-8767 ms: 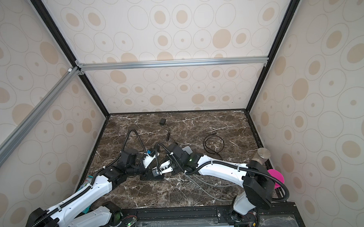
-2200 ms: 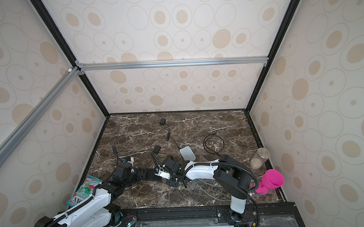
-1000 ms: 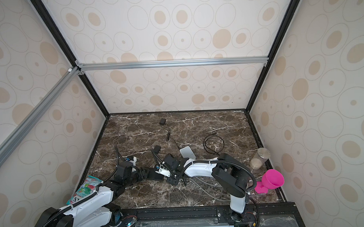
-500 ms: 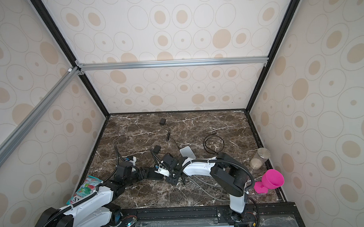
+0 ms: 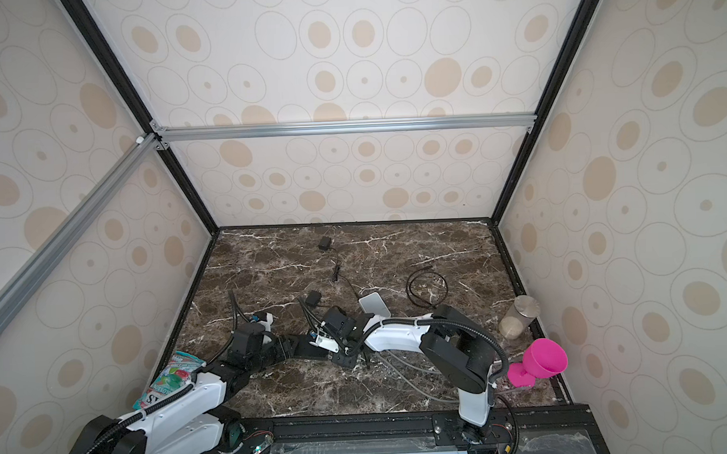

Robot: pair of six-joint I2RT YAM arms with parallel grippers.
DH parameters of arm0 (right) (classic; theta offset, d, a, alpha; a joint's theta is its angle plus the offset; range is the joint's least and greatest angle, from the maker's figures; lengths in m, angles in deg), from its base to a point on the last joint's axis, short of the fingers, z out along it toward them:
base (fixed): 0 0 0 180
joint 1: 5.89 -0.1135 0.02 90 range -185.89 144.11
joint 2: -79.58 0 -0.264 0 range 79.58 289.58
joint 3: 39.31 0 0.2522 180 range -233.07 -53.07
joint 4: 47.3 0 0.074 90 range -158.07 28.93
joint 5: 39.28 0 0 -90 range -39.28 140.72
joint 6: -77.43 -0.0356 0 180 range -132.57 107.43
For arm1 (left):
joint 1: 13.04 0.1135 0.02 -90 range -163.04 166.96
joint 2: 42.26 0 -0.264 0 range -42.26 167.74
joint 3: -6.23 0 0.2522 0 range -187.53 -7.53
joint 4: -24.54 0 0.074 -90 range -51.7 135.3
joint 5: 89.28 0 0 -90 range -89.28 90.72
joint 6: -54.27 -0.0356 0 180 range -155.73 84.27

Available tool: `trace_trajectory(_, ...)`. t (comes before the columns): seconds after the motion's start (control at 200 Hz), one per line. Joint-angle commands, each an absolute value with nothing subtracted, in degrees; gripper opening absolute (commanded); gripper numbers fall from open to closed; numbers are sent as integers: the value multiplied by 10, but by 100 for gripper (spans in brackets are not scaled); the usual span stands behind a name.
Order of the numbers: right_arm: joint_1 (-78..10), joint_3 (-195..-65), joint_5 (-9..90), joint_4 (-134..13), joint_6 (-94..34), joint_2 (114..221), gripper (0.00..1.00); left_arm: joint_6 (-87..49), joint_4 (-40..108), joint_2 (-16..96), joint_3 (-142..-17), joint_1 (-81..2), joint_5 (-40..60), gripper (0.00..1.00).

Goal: Insert the plug into the switch port

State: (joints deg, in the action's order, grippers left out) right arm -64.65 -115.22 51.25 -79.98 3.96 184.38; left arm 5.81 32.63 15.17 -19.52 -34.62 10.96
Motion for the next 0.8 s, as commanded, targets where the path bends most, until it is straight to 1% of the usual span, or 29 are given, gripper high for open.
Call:
trace_trajectory(0.0,-645,-1158,528,-832,50,1852,0,49,318,147,-202,-346,120,57)
trace_trajectory(0.45,-647,-1162,509,-829,58,1848,0,48,320,149,-205,-346,121,57)
trace_trajectory(0.795,-649,-1150,532,-836,72,1842,0,44,319,157,-213,-346,121,57)
